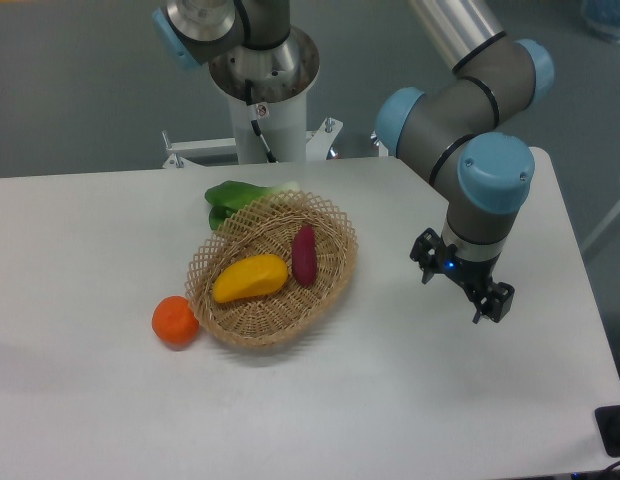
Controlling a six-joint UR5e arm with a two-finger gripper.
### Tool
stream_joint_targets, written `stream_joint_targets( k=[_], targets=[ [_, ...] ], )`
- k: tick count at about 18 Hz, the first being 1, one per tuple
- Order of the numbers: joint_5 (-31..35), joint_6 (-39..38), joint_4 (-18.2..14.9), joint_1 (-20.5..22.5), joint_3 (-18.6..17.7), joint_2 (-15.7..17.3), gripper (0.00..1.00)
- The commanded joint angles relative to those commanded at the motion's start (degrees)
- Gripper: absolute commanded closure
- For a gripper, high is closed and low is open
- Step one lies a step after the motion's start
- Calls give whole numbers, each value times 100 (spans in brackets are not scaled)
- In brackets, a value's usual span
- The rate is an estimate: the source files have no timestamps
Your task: Pick up the mango from the basket
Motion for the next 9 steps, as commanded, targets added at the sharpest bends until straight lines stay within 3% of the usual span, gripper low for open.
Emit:
stream_joint_targets(
  k=[9],
  targets=[
    [0,-35,-44,-9,-26,9,0]
  ],
)
